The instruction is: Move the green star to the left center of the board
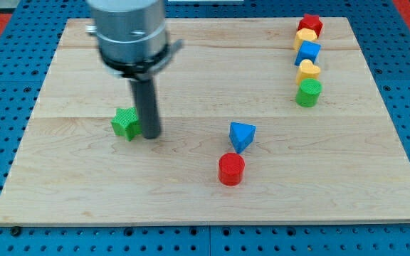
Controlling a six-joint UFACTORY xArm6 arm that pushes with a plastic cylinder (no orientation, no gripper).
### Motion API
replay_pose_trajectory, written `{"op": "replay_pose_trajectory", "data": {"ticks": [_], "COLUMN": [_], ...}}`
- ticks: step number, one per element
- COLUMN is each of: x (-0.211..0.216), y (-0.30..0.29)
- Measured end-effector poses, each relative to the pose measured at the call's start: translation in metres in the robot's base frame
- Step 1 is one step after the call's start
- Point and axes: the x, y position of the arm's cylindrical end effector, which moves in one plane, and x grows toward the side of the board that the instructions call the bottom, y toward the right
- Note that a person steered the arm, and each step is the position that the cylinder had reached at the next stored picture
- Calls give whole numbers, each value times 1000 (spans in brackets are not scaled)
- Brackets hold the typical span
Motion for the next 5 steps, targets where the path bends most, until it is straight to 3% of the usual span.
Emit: {"op": "replay_pose_trajectory", "data": {"ticks": [1,2,3,4,5], "x": [-25,-24,-59,-74,-74], "y": [-64,-78,-91,-32,85]}}
